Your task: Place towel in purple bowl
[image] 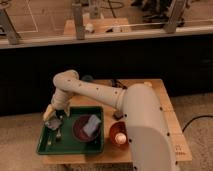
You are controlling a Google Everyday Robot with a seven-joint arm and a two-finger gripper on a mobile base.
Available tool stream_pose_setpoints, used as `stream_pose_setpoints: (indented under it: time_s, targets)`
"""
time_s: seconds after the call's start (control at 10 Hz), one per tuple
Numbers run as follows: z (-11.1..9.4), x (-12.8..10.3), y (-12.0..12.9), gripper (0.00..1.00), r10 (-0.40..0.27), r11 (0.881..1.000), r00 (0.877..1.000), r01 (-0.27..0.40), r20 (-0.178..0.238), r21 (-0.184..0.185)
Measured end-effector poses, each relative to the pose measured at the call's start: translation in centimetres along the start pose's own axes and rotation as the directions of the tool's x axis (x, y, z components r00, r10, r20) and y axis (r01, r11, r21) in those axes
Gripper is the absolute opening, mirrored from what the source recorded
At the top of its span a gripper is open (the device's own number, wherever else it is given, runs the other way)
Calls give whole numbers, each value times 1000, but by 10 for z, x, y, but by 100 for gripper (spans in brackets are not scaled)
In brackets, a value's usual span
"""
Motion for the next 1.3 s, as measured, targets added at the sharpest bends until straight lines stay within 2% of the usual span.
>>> stream_pose_setpoints:
  time_s: [0.2, 0.6, 1.0, 1.1, 1.2, 1.3]
  targets:
    - [3, 0, 1, 80, 12, 1000, 1000, -12, 16, -6]
    - [9, 1, 4, 80, 85, 996, 996, -85, 23, -22]
    - [14, 1, 6, 80, 144, 990, 989, -144, 27, -2]
    - [15, 1, 8, 76, 151, 989, 988, -151, 37, -2]
    - [17, 1, 8, 65, 147, 989, 987, -147, 60, -8]
    - [19, 1, 5, 54, 141, 990, 988, -140, 64, -12]
